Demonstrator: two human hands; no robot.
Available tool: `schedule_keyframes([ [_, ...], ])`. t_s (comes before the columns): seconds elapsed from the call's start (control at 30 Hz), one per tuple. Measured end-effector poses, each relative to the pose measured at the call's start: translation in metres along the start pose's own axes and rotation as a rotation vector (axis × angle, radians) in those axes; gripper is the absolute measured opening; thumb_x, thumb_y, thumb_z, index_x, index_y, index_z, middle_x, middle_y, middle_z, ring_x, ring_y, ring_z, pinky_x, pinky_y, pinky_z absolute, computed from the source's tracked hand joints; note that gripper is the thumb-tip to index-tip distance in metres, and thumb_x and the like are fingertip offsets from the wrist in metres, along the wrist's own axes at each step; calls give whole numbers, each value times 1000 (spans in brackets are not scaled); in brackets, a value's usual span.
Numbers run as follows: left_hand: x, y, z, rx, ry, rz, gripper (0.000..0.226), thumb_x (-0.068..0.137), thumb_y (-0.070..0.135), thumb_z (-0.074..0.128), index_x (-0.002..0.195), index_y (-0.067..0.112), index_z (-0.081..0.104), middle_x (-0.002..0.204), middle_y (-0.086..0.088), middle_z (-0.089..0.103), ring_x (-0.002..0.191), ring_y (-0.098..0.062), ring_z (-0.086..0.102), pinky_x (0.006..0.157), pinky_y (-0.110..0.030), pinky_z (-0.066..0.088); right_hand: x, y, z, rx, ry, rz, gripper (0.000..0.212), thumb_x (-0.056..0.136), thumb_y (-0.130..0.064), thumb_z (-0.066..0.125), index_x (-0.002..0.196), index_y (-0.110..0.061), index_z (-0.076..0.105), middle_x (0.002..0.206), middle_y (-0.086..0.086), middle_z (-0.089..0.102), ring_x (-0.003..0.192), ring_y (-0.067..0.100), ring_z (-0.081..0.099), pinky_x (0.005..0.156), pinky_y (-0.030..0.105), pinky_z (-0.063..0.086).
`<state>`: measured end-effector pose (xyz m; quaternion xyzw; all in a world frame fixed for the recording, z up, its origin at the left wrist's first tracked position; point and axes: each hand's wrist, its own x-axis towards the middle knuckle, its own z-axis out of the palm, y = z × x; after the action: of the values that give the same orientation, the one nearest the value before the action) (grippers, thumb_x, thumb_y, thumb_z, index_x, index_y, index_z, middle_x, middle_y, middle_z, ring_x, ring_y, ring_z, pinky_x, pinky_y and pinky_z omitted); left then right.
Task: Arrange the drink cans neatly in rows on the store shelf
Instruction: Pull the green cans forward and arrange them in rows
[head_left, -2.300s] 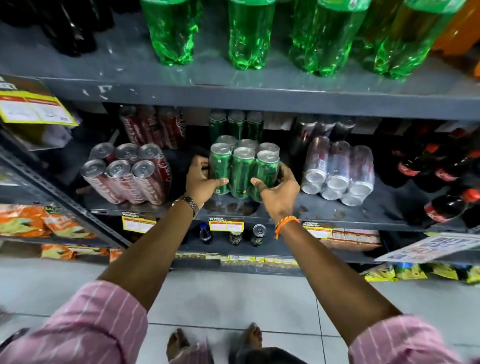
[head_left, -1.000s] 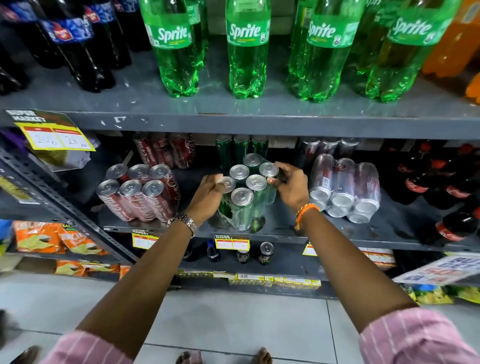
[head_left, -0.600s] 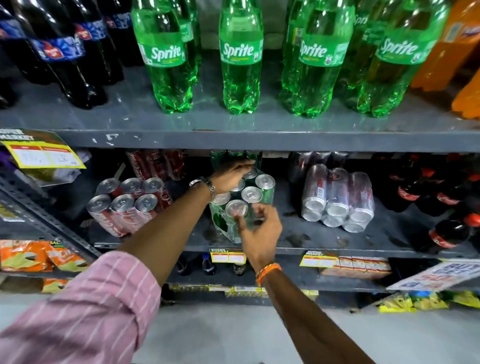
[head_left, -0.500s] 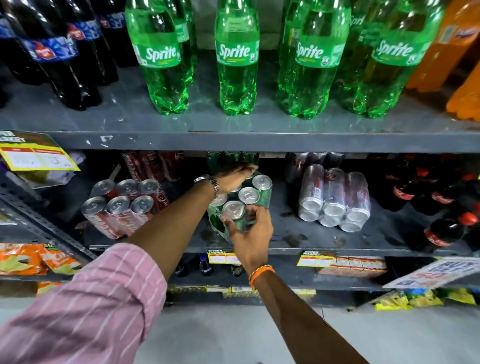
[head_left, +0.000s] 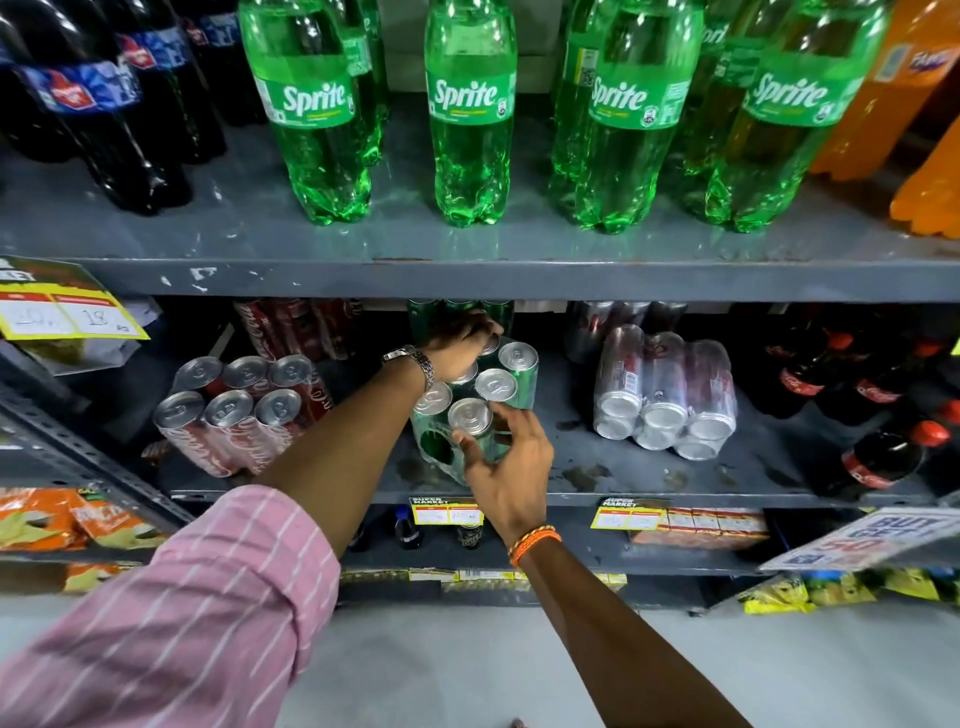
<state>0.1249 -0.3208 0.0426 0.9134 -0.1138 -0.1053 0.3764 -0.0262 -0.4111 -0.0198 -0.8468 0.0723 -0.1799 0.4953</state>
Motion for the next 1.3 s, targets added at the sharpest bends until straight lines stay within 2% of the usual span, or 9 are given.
schedule_keyframes([
  [0.23, -10, -11, -10, 19, 67, 2, 40, 100, 17, 36, 133, 3, 55, 142, -17, 54, 133, -30, 50, 112, -35, 36, 3, 11, -19, -17, 20, -29, 46, 87, -19, 71, 131, -10, 62, 122, 8, 67, 112, 19, 62, 104, 28, 47],
  [0.3, -14, -24, -19, 7, -19, 77, 38, 88, 10, 38, 111, -1, 67, 114, -19, 70, 105, -33, 69, 93, -35, 56, 7, 14, -22, -34, 4, -31, 46, 88, -13, 68, 132, -8, 62, 122, 11, 69, 114, 24, 63, 102, 22, 42],
  [0.37, -19, -37, -17, 68, 88, 151, 35, 81, 6, 38, 100, -3, 66, 100, -20, 73, 89, -35, 72, 80, -35, 61, 15, 21, -24, -38, -12, -21, 47, 87, -6, 65, 133, -8, 62, 122, 11, 70, 113, 25, 64, 101, 18, 39],
  [0.47, -40, -38, -19, -152, 259, -62, 39, 95, 20, 38, 117, 0, 63, 123, -21, 61, 116, -35, 58, 102, -35, 44, 32, 28, -25, 79, -73, 42, 49, 88, 0, 58, 136, -11, 61, 128, 8, 69, 117, 21, 65, 110, 29, 46],
  [0.6, -68, -62, -20, -64, 310, -100, 53, 87, 33, 30, 118, 6, 64, 126, -18, 57, 117, -31, 53, 104, -35, 41, 68, 40, -31, 190, -255, 101, 45, 94, 1, 56, 137, -13, 60, 130, -2, 65, 121, 15, 61, 113, 30, 44],
  [0.7, -84, -77, -15, -168, 347, -122, 54, 89, 38, 33, 116, 4, 64, 126, -18, 57, 118, -32, 54, 109, -41, 39, 95, 44, -32, 279, -409, 107, 44, 96, 4, 54, 139, -7, 56, 140, 9, 61, 128, 15, 54, 120, 41, 38],
  [0.97, -118, -88, 0, -266, 395, -234, 81, 81, 63, 28, 135, 9, 52, 146, -9, 41, 135, -26, 43, 116, -47, 34, 128, 28, -27, 334, -566, 161, 41, 100, 11, 41, 139, 5, 49, 141, 23, 57, 122, 19, 51, 117, 40, 37],
  [1.17, -122, -75, 3, -279, 425, -172, 55, 94, 38, 32, 128, 1, 55, 135, -11, 45, 120, -18, 42, 100, -21, 27, 130, 30, -24, 367, -574, 197, 41, 100, 10, 40, 140, 4, 49, 130, 11, 58, 122, 20, 51, 116, 40, 37],
  [1.3, -117, -81, -1, -258, 464, -105, 28, 98, 17, 47, 121, 7, 59, 115, -1, 51, 117, -24, 50, 107, -37, 39, 131, 34, -32, 348, -507, 191, 40, 100, 7, 45, 139, 0, 52, 131, 20, 62, 114, 22, 54, 103, 35, 44],
])
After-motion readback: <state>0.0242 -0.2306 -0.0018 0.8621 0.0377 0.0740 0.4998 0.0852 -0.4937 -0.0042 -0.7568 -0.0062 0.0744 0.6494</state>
